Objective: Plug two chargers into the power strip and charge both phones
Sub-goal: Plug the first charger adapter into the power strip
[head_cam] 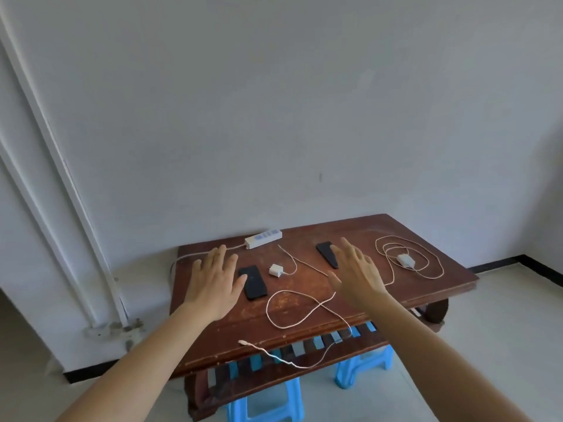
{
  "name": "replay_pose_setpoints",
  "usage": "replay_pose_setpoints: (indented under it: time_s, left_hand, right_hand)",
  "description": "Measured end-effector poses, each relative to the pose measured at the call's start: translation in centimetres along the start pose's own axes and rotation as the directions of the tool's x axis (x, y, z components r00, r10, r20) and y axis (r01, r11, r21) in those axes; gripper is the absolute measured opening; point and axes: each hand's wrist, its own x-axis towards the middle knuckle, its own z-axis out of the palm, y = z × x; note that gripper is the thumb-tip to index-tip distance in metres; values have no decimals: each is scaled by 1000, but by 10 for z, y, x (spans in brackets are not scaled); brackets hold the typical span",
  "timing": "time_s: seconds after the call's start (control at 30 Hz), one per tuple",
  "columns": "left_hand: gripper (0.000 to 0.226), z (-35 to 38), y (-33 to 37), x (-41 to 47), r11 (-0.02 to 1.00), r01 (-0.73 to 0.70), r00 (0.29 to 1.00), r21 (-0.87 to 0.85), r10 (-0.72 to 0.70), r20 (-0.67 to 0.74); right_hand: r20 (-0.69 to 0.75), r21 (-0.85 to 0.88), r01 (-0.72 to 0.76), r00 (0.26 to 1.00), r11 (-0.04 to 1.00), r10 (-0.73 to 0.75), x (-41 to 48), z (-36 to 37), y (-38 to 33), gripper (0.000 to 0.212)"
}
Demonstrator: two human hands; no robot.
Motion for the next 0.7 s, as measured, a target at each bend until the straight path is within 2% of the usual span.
replay_pose_setpoints:
  time_s: [0.2, 0.4, 0.57, 0.7]
  left_hand:
    - [62, 60, -19, 126, 999, 30, 989, -27, -26, 147]
    - [61, 139, -17, 184, 999, 45, 935, -16, -37, 352]
    - [63, 199, -8, 205, 983, 183, 835, -23, -143, 532]
    - [62, 229, -2, 226, 955, 298, 737, -3, -228, 636]
  right_hand:
    - [81, 15, 24, 996, 1000, -25, 134, 50, 12, 65]
    - [208, 110, 68, 974, 992, -90, 213, 131, 15, 63]
    - [357, 274, 168, 896, 947, -262, 267, 212, 7, 57]
    - [461, 423, 249, 769, 871, -444, 295, 268, 3, 56]
